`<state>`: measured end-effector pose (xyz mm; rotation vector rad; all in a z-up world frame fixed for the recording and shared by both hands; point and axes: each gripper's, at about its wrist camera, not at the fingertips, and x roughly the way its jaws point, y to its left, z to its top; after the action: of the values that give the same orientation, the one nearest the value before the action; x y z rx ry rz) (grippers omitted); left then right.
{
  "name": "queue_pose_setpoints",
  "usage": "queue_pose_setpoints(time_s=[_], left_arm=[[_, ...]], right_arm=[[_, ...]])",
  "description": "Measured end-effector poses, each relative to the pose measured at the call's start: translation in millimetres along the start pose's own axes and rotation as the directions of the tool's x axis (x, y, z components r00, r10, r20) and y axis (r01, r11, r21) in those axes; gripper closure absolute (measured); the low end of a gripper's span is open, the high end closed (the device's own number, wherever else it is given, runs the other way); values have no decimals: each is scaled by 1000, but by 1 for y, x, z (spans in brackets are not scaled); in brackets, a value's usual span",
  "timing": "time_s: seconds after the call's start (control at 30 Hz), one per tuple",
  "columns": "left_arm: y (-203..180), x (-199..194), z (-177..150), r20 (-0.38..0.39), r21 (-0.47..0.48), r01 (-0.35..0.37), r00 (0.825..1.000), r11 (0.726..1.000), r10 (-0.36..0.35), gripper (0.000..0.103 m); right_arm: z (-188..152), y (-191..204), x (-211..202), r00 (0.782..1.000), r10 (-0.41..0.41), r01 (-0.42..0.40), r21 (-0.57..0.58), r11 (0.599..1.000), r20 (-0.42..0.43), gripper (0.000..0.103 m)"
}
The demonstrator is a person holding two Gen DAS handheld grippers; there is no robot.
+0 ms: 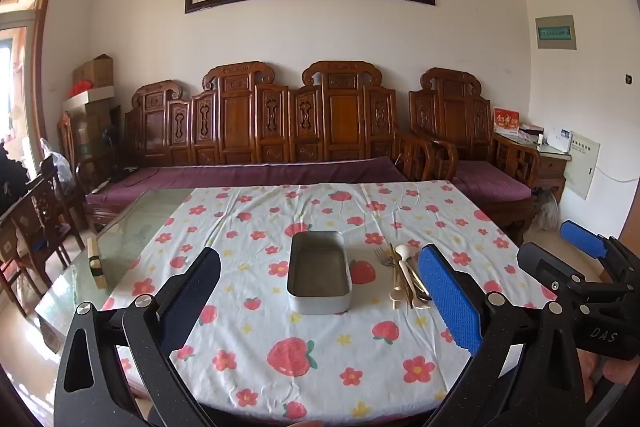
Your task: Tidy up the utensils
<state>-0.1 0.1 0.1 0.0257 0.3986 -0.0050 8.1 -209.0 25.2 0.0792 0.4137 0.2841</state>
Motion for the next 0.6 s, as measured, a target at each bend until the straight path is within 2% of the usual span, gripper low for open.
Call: queue_pose_setpoints(time_s=[0.6], left_arm=[[0,0,0,-2,-2,1,1000,1000,-1,7]], right_arm=[[-1,0,0,1000,1,-1,0,1000,0,3]])
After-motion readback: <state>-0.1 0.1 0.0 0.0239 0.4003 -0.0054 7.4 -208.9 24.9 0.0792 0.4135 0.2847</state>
